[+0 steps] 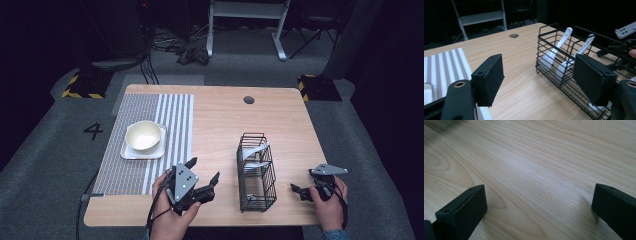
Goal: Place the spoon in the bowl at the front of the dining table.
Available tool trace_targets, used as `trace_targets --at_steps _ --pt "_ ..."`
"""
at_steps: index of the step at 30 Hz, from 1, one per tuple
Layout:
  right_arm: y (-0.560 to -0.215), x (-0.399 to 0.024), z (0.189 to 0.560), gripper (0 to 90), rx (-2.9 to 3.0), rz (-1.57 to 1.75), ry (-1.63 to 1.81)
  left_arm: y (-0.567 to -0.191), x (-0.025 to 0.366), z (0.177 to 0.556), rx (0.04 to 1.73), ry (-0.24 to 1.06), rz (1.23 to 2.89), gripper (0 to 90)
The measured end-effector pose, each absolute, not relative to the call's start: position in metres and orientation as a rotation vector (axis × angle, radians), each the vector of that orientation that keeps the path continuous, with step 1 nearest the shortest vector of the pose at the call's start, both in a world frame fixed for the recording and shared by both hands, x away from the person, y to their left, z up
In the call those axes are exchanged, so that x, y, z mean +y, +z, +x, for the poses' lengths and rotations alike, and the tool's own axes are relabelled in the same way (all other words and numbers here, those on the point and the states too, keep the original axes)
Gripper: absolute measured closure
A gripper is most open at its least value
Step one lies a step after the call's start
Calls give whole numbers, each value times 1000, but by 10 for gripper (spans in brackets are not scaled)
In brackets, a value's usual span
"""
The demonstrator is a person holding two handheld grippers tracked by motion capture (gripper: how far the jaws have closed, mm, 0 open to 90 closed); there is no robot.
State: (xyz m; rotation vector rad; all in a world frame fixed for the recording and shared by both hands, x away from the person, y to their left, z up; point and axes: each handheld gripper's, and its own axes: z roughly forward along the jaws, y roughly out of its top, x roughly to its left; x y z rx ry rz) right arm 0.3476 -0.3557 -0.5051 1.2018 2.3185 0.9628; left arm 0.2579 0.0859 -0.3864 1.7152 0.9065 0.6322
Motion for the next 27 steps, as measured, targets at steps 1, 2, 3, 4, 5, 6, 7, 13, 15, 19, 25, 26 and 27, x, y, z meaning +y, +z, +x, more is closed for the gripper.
trace_targets --at_steps 1,2,3,4,5,6,7,13,15,19,25,26,27 --pt "-505 -356 348 0 2318 1202 963 -386 83 258 898 627 1723 249" --pt "-505 -356 348 0 2319 1202 963 -386 80 257 891 624 1727 249" --pt "-505 -356 348 0 2318 1202 963 -386 77 257 879 620 1734 253" --pt "-505 -356 348 0 2318 1202 963 -385 74 257 869 617 1738 253" --pt "-505 -356 348 0 2320 1202 962 -384 71 256 857 611 1747 254" --pt "-505 -356 348 0 2318 1202 963 -384 69 255 853 606 1748 258" --pt "-505 -356 348 0 2320 1202 962 -383 66 255 845 599 1751 261" --pt "-505 -356 348 0 2318 1202 963 -381 50 250 804 573 1759 263" --pt "-505 -356 348 0 2318 1202 963 -381 46 248 797 560 1763 268" --pt "-505 -356 348 0 2316 1205 965 -378 37 243 764 549 1772 281" --pt "-505 -356 348 0 2316 1202 965 -376 24 233 707 530 1792 286" --pt "-505 -356 348 0 2316 1202 965 -376 23 232 703 529 1795 287" --pt "-505 -356 348 0 2316 1202 965 -377 22 231 699 526 1797 288"
